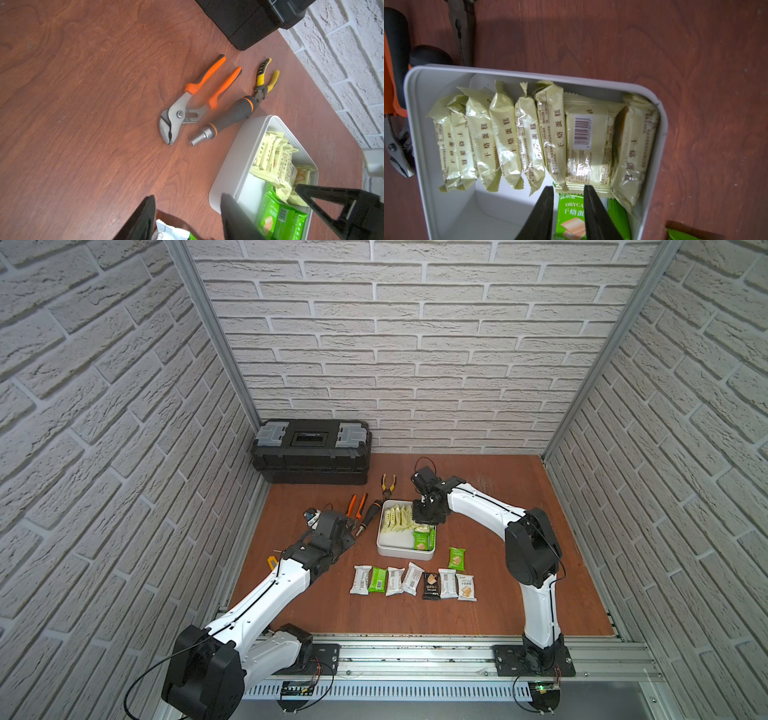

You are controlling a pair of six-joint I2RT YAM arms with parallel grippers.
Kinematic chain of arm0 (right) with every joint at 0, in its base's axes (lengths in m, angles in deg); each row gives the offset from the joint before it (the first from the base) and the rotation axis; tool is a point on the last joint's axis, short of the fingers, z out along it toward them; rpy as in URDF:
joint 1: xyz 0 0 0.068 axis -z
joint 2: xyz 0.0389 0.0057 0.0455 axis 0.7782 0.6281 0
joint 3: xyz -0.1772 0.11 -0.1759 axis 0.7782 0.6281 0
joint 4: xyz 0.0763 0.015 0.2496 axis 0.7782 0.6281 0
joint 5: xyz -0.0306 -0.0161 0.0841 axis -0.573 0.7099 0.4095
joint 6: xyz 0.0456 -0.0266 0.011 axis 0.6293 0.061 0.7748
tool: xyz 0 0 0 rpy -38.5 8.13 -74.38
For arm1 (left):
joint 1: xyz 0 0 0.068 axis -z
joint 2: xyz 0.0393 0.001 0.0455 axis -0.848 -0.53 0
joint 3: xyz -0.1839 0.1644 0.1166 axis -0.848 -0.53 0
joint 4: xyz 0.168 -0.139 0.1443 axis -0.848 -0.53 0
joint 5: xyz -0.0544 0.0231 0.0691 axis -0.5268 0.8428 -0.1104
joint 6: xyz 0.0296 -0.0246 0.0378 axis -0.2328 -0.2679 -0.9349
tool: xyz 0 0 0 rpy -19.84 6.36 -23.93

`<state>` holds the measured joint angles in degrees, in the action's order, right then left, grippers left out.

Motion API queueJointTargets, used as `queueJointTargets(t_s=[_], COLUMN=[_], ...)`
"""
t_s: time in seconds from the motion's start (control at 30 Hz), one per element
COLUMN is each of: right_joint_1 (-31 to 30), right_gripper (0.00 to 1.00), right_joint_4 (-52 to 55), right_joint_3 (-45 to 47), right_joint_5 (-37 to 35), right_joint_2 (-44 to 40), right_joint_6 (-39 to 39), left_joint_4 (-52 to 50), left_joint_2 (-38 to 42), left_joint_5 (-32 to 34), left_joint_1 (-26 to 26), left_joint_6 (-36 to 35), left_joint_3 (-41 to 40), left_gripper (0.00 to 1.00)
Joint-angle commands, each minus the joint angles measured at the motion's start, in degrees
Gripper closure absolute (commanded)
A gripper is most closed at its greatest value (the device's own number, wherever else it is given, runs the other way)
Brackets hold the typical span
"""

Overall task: Take the cookies out of the storage box
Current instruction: Pick up the cookie from the storage box.

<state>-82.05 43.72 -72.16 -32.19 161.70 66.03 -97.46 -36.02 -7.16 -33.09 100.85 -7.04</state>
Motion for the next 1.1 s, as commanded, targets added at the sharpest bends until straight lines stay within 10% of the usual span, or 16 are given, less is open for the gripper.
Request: queueJointTargets(t_s=[0.0,0.6,1.07], right_joint_1=[0.01,0.81,0.9], right_gripper=[0.7,0.98,0.98], right_joint_4=[0.3,-0.15,1.55], right_joint_3=[-1.85,-3.17,3.31], right_joint_5=[0.69,2.95,4.79], right_joint_2=[1.64,3.06,-11.08], right_joint_6=[-0.77,-1.23,-3.18], left_joint_4=[1.18,0.3,-1.76], left_joint_2=[-0.27,1.52,-0.66], left_joint_5=[-0.15,0.41,-0.26], left_joint_1=[-0.53,-0.65,-0.4], left_joint_6=[-0.51,-0.21,-4.61], left_joint_3=[-0.03,-0.72,2.73], left_gripper=[0.44,0.46,0.47])
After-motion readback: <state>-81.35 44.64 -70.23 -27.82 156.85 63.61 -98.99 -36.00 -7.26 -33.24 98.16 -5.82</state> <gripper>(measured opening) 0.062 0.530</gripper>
